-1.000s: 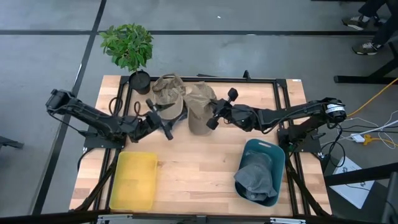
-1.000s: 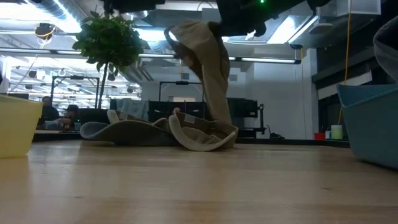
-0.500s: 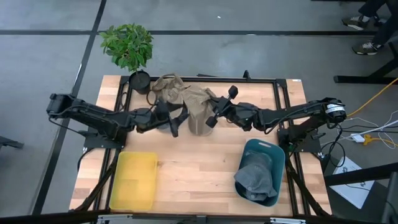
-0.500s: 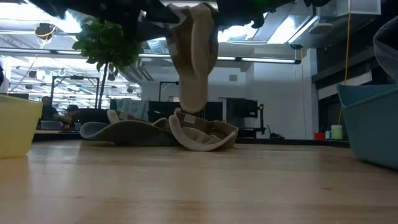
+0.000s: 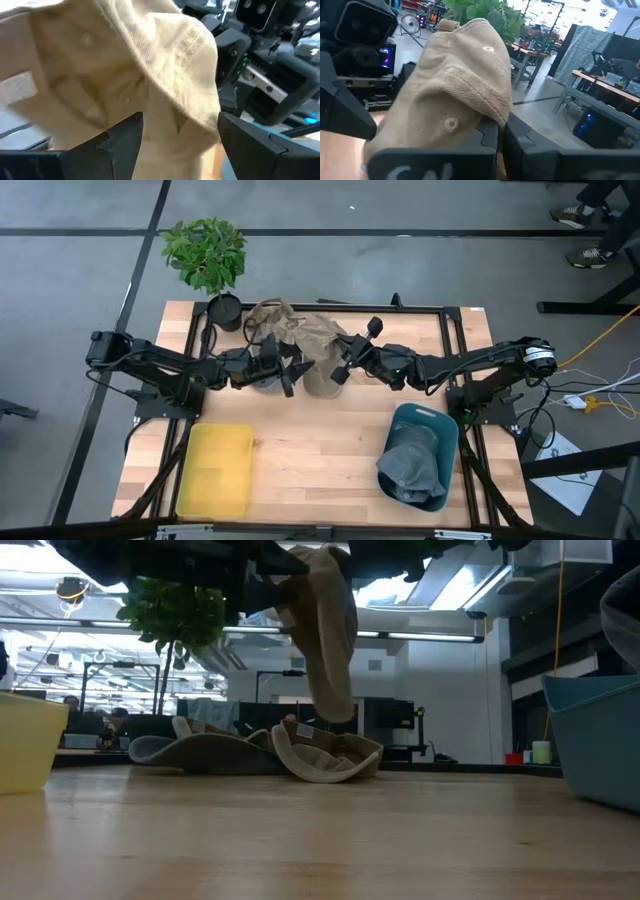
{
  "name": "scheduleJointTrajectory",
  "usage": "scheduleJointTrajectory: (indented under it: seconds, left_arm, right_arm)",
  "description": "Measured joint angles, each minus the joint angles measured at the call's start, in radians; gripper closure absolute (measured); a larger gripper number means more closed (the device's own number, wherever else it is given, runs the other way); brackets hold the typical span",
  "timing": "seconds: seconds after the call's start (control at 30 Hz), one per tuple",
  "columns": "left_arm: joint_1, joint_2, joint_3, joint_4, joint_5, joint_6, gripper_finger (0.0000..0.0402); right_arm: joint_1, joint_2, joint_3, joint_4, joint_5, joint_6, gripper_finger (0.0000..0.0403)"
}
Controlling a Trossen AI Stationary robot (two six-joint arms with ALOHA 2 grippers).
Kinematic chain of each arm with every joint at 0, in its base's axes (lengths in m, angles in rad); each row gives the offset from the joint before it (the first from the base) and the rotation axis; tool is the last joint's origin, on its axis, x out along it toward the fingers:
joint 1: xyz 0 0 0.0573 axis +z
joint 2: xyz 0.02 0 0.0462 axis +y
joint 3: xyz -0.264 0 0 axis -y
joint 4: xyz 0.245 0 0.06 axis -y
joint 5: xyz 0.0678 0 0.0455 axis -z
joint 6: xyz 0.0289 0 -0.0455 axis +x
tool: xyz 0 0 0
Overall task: Pick & Place hat
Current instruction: Put the bottom brown cap into the yellow bin
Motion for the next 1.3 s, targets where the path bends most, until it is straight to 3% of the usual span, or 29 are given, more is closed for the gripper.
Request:
scheduleJointTrajectory:
  seconds: [0.2,0.33,0.53,0.7,0.8,0.93,1.13,1.3]
  left_arm:
    - [0.021,0.069,0.000,0.130,0.017,0.005,0.0151]
    - [0.028,0.108,0.000,0.213,0.062,0.029,0.0172]
    - [0.028,0.118,0.000,0.242,0.115,0.087,0.0271]
    - [0.028,0.102,0.000,0.241,0.246,0.130,0.0378]
    - [0.028,0.084,0.000,0.222,0.334,0.132,0.0393]
    - [0.037,0.014,0.000,0.072,0.448,0.094,0.0397]
    - [0.046,-0.155,0.000,-0.280,0.483,0.019,0.0397]
    - [0.046,-0.293,0.000,-0.443,0.559,0.000,0.0396]
  right_arm:
    - [0.000,0.000,0.000,0.009,-0.026,0.006,0.0395]
    - [0.000,0.000,0.000,0.008,-0.026,0.006,0.0395]
    - [0.000,0.000,0.000,0.004,-0.027,0.000,0.0395]
    - [0.000,0.000,0.000,-0.059,-0.029,-0.005,0.0395]
    - [0.000,0.000,0.000,-0.128,-0.032,-0.014,0.0389]
    - [0.002,0.000,0.000,-0.207,-0.097,-0.065,0.0371]
    - [0.000,0.000,0.000,-0.278,-0.363,-0.099,0.0346]
    - [0.000,0.000,0.000,-0.310,-0.521,-0.075,0.0306]
